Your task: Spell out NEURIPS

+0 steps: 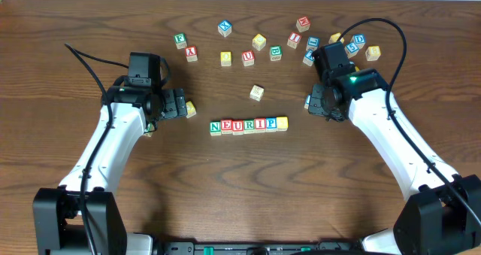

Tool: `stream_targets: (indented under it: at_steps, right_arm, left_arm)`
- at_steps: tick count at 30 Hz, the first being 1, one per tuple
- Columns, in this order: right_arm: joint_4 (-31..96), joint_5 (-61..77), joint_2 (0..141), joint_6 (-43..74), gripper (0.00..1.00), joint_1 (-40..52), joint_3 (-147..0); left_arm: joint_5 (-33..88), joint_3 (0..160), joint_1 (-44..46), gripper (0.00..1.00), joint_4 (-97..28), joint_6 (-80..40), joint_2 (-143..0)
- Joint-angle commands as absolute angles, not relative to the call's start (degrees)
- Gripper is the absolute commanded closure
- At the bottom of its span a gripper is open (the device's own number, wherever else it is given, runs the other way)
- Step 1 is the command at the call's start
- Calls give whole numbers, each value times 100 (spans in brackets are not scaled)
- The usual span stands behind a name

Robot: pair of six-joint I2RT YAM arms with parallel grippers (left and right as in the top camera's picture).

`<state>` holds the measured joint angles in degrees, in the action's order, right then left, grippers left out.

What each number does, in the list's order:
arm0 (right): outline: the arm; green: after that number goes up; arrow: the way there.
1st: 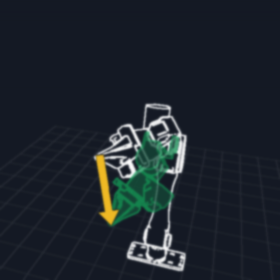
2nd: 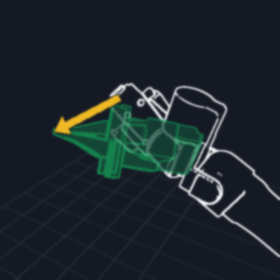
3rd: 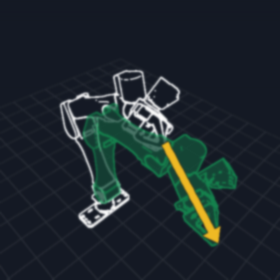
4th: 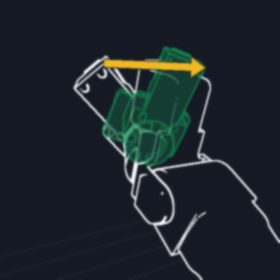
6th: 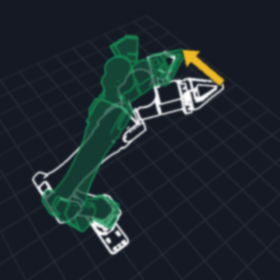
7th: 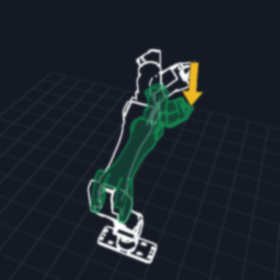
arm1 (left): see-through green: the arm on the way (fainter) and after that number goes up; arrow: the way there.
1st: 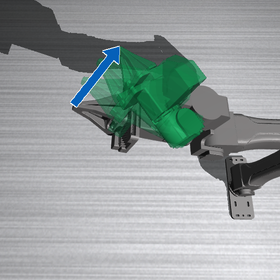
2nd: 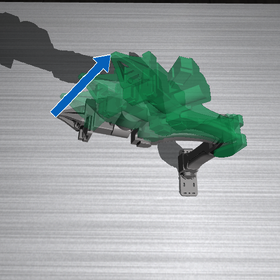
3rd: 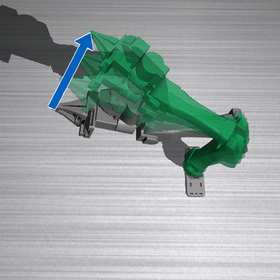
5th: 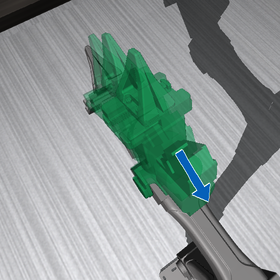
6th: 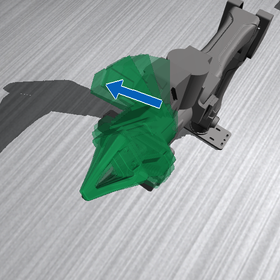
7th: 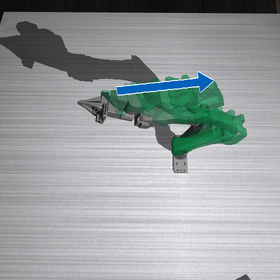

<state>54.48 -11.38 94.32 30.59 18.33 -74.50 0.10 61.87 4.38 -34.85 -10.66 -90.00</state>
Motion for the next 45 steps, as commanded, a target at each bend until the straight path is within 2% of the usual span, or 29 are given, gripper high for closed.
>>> stream_targets:
  at_steps: [1,6,9,12,15,17,20,24,28,45]
  right_arm:
    - [5461,-1214,9360,3124,99,1798,-7459]
    - [5428,-1214,9360,3124,99,1798,-7459]
    - [5411,-1212,9360,3124,99,1798,-7459]
    - [5376,-1214,9360,3124,99,1798,-7459]
    - [5325,-1214,9360,3122,99,1798,-7459]
    - [5301,-1212,9360,3124,99,1798,-7459]
    - [5293,-1212,9360,3124,99,1798,-7459]
    - [5295,-1212,9360,3122,99,1798,-7459]
    - [5315,-1212,9360,3122,99,1798,-7459]
    - [5312,-1321,9360,3124,98,1798,-7459]
  left_arm:
    - [75,6296,425,2,-3483,-1081,-8947]
    - [742,6289,434,2,-3238,-1317,-8971]
    - [751,6289,515,1,-3129,-1317,-9048]
    - [751,6289,650,12,-3118,-1317,-9170]
    - [751,6292,858,31,-3094,-1319,-9336]
    - [749,6294,1026,41,-3061,-1321,-9437]
    - [707,6324,1302,46,-3002,-1321,-9559]
    - [506,6525,1586,47,-2987,-1323,-9662]
    - [493,6783,1647,56,-2989,-1380,-9747]
    - [495,7802,1962,60,-3662,-1382,-10796]
